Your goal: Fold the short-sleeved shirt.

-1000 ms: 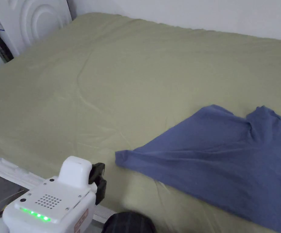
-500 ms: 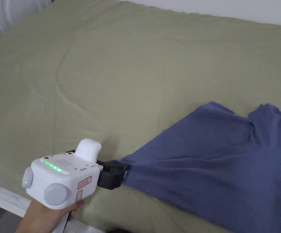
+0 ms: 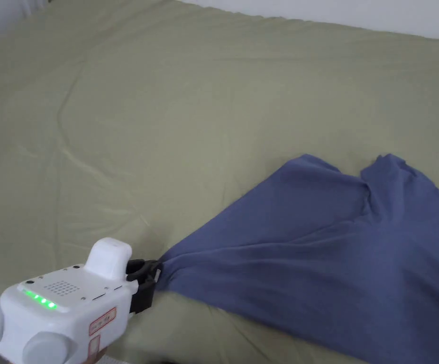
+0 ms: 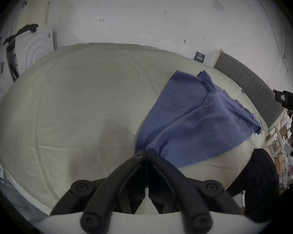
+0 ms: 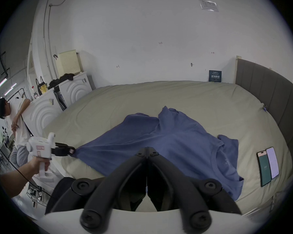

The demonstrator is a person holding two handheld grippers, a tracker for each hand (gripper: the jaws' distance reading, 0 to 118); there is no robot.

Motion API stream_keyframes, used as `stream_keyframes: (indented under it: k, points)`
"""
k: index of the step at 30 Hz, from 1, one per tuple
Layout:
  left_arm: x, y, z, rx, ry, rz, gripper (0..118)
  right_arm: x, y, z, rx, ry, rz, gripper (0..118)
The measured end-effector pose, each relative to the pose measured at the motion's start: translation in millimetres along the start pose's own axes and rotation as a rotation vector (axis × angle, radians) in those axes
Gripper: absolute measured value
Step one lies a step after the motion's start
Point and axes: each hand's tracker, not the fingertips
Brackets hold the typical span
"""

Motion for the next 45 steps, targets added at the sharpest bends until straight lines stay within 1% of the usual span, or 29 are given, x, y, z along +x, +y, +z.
stream_keyframes:
  k: [1,3,4,7,9,10,12,13,14,15,16,17,18,19,22,24,25,26,27,28,29,31,32,33,35,36,37,39,45]
  points:
    - [2,2,2,0.017,0.022,0.001,0,6,2,-4,-0.004,-0.009,0.011,1]
    - [8,4,6,0.006,0.002,0.021,0,24,10,-21,-0.015,-0.055,0.054,1]
    - [10,6,9,0.03,0.018,0.025,0,34,15,-31,-0.031,-0.072,0.075,1]
    - [14,12,15,0.074,0.02,0.028,0,70,35,-77,-0.062,-0.114,0.122,1]
    - [20,16,21,0.149,0.035,0.034,0,95,47,-114,-0.106,-0.141,0.168,1]
    - [24,18,23,0.166,0.046,0.033,0,110,52,-138,-0.123,-0.143,0.174,1]
    - [27,22,24,0.16,0.044,0.036,0,137,61,-181,-0.166,-0.109,0.167,1]
    - [29,26,24,0.154,0.048,0.043,0,148,64,-200,-0.18,-0.113,0.159,4]
    - [31,28,23,0.147,0.062,0.046,0,162,66,-226,-0.194,-0.122,0.139,35]
    - [33,28,22,0.144,0.064,0.038,0,174,67,-247,-0.242,-0.125,0.097,79]
    - [34,28,21,0.139,0.063,0.036,0,182,67,-264,-0.288,-0.13,0.068,111]
    - [35,30,19,0.135,0.069,0.038,0,190,66,-279,-0.288,-0.155,0.06,118]
    - [34,31,20,0.128,0.066,0.048,0,194,64,-291,-0.291,-0.142,0.06,118]
    - [34,31,19,0.124,0.047,0.061,0,197,61,-301,-0.315,-0.158,0.057,118]
    - [37,34,15,0.11,0.064,0.071,0,200,49,-325,-0.4,-0.165,0.074,118]
    - [39,36,12,0.1,0.064,0.066,0,197,40,-328,-0.433,-0.152,0.079,92]
    - [39,37,12,0.095,0.072,0.069,0,192,37,-323,-0.415,-0.156,0.081,87]
    - [41,38,11,0.089,0.081,0.064,0,189,41,-312,-0.354,-0.148,0.075,54]
    - [43,41,11,0.086,0.093,0.06,0,186,43,-306,-0.384,-0.09,0.032,15]
    - [44,43,11,0.088,0.091,0.062,0,182,46,-300,-0.386,-0.103,0.045,1]
    - [43,43,10,0.088,0.087,0.07,0,178,48,-291,-0.39,-0.105,0.057,1]
    - [44,48,9,0.091,0.082,0.09,0,171,57,-270,-0.389,-0.058,0.057,1]
    - [45,52,10,0.101,0.081,0.095,0,165,67,-254,-0.333,-0.081,0.085,1]
    - [41,52,11,0.112,0.068,0.108,0,163,78,-238,-0.285,-0.075,0.08,1]
    - [39,63,17,0.145,0.05,0.135,0,158,103,-204,-0.216,-0.044,0.03,1]
    - [39,71,21,0.164,0.041,0.142,0,154,116,-187,-0.18,-0.042,0.033,1]
    - [37,79,26,0.186,0.039,0.15,0,150,130,-167,-0.142,-0.043,0.056,1]
    - [38,103,40,0.243,0.008,0.154,0,141,163,-124,-0.067,-0.048,0.093,1]
    - [53,200,81,0.426,-0.038,0.13,0,122,266,-19,0.142,-0.08,0.125,1]
